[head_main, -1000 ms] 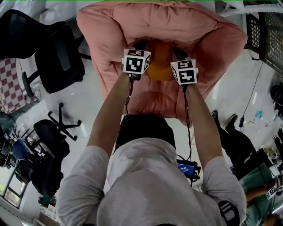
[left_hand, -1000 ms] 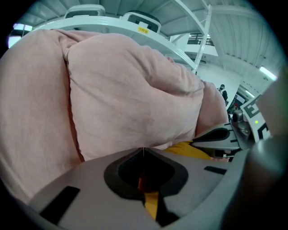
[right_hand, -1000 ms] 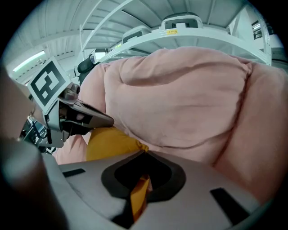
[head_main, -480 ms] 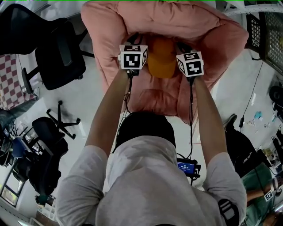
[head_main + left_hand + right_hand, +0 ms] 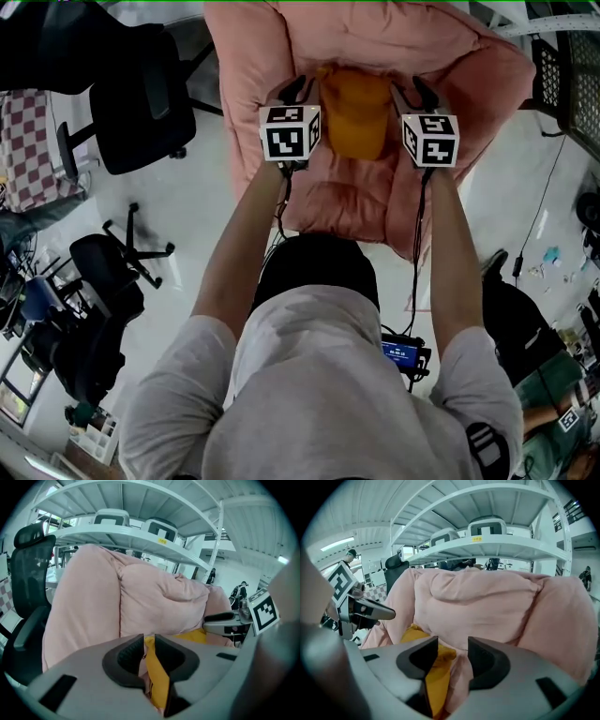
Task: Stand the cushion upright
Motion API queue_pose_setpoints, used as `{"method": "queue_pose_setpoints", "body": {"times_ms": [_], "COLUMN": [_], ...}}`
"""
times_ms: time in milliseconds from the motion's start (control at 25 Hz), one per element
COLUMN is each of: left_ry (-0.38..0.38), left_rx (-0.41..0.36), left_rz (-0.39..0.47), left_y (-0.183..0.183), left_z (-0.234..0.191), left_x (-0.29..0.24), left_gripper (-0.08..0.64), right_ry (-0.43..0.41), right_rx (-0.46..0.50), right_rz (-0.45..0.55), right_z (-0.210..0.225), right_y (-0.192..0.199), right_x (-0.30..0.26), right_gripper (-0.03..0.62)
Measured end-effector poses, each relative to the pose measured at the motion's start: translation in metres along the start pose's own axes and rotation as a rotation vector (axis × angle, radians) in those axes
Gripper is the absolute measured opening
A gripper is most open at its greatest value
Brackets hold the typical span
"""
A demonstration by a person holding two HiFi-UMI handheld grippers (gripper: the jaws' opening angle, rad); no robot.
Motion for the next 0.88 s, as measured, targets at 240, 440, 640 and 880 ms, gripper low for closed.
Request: {"method": "queue_pose_setpoints", "body": {"times_ms": [240, 440, 640, 880], "left_ry": [-0.019, -0.033, -0.070, -0.116], "left_rx": [0.038, 0.047, 0.081, 0.063], "left_rz": [0.051, 0.104, 0.234, 0.291], "left_y": [0.015, 0.036, 0.047, 0.068], "left_z": [-0.006, 0.001, -0.004, -0.013], "left_x": [0.054, 0.100, 0.164, 0.233], "left_gripper": [0.072, 0.072, 0.068, 0.030], "right_ry": [0.089, 0.052, 0.015, 0.000], "right_rx": [0.113, 0.186, 0.212, 0.208], "right_rz": [0.107, 0.162, 0.223, 0.295], "right_z": [-0.049, -0.108, -0.175, -0.239], "right_y": [-0.007, -0.002, 0.002, 0.002], "right_x": [0.042, 0.073, 0.090, 0.120], "right_gripper": [0.198, 0.196, 0.100, 0.013]}}
Point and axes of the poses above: the fingertips, and each gripper's own axes: x backward along the fingers, z to its right, y out of its underside, the point moved 8 cm from there along x, backward along the fingers, and after that the axes turned 12 degrees about -y, right-handed, at the moved point
